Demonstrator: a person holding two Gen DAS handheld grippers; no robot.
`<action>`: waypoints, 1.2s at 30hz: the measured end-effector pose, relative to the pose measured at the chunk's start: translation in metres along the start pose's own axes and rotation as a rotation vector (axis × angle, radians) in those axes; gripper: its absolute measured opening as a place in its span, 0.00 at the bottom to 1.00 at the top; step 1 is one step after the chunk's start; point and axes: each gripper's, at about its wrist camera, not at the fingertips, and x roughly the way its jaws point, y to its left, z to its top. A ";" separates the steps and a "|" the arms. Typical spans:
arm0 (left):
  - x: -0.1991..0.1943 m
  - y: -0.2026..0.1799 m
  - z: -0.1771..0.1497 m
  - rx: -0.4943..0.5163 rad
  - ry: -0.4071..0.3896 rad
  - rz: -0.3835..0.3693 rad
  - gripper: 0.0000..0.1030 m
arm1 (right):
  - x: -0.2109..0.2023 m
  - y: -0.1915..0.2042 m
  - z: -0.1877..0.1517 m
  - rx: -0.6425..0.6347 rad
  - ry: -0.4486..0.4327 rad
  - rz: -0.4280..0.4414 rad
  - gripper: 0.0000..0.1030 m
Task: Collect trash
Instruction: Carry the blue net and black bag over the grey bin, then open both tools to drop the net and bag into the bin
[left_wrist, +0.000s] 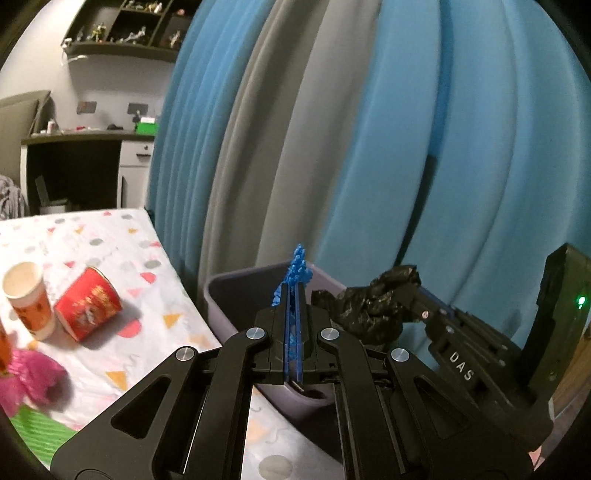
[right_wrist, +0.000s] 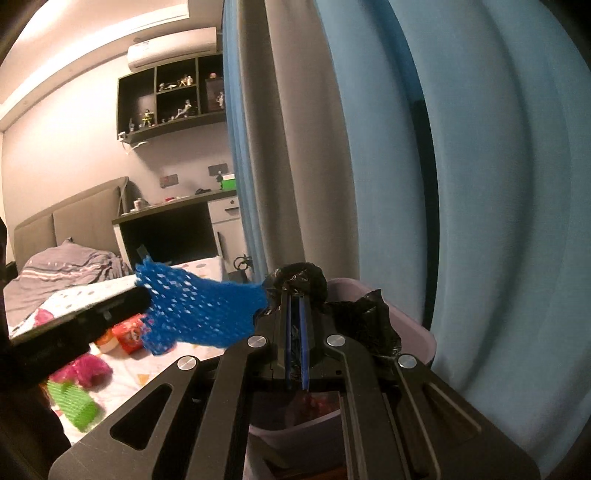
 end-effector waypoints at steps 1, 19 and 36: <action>0.004 0.000 -0.002 -0.002 0.007 -0.005 0.01 | 0.002 0.001 0.000 0.000 0.003 -0.002 0.04; 0.042 0.008 -0.016 -0.036 0.094 -0.027 0.01 | 0.035 -0.002 0.002 0.008 0.059 -0.001 0.04; 0.052 0.012 -0.030 -0.037 0.160 -0.033 0.18 | 0.054 -0.011 -0.006 0.017 0.113 0.009 0.05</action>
